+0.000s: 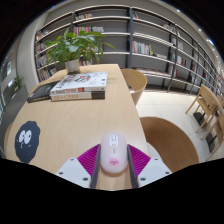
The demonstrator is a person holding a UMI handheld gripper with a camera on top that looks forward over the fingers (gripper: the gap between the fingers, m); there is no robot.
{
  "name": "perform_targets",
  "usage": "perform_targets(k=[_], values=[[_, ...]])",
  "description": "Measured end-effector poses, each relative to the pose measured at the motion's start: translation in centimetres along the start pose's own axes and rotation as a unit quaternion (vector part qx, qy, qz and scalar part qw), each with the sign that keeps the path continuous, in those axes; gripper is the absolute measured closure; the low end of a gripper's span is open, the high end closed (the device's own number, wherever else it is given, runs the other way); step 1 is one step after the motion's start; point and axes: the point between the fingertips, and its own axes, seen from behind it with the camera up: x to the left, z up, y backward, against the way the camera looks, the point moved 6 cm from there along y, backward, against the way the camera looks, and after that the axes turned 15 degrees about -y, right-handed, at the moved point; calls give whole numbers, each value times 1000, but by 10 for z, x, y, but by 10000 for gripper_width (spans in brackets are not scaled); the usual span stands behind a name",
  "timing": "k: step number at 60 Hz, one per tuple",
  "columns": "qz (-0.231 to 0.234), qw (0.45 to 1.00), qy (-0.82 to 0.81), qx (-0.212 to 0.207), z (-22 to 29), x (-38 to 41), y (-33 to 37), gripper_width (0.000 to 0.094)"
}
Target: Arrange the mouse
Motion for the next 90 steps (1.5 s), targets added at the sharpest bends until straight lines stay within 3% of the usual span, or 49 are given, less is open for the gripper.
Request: perform_targets(k=[10, 15, 22, 32, 40, 45, 48, 54, 62, 71, 75, 87, 90], values=[[-8, 1000, -2, 22, 0, 2, -1, 588], [-24, 999, -13, 27, 12, 10, 7, 603], [-29, 998, -30, -46, 73, 50, 51, 604], [9, 987, -14, -158, 163, 169, 134, 605], [52, 979, 12, -197, 168, 273, 175, 605], [70, 980, 33, -181, 149, 319, 155, 606], [73, 984, 43, -160, 104, 342, 133, 606], [58, 994, 50, -76, 41, 353, 82, 607], [31, 999, 36, -2, -42, 343, 36, 606], [7, 999, 29, 38, -84, 330, 11, 599], [11, 999, 16, 26, -93, 329, 3, 589], [9, 999, 10, 37, -92, 327, 3, 438], [-3, 999, 1, 49, -89, 325, 9, 236]])
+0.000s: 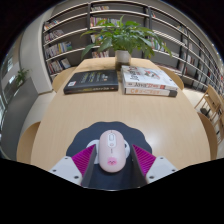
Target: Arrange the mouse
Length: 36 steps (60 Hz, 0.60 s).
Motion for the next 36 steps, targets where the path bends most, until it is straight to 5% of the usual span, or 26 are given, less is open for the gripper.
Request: perform_targets(k=[4, 20, 36], values=[[-2, 1000, -8, -17, 13, 1, 13, 76], [38, 996, 26, -81, 67, 8, 150, 80], [60, 992, 42, -104, 51, -27, 253, 78]])
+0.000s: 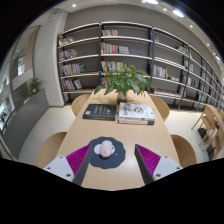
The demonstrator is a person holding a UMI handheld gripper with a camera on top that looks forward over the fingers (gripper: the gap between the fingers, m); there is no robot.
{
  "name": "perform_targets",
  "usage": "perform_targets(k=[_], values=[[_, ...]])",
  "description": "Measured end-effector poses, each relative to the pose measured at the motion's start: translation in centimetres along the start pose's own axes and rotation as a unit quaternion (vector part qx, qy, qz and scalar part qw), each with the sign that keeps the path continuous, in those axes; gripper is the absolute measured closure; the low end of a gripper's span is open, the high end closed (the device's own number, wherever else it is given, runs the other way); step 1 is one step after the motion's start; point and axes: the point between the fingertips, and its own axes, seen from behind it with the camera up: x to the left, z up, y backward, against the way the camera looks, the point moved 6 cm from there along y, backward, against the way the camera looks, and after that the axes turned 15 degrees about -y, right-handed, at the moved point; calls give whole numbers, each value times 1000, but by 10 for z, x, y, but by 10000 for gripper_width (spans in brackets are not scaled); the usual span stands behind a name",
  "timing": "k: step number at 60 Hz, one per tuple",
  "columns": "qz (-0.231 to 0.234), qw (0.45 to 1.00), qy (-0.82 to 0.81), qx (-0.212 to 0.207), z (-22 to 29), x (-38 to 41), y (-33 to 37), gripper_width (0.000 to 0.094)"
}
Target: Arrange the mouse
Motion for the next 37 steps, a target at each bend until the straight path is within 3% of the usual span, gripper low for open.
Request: perform_targets(k=[20, 37], values=[[4, 1000, 5, -2, -33, -50, 74, 88], [7, 1000, -20, -3, -49, -63, 98, 87]])
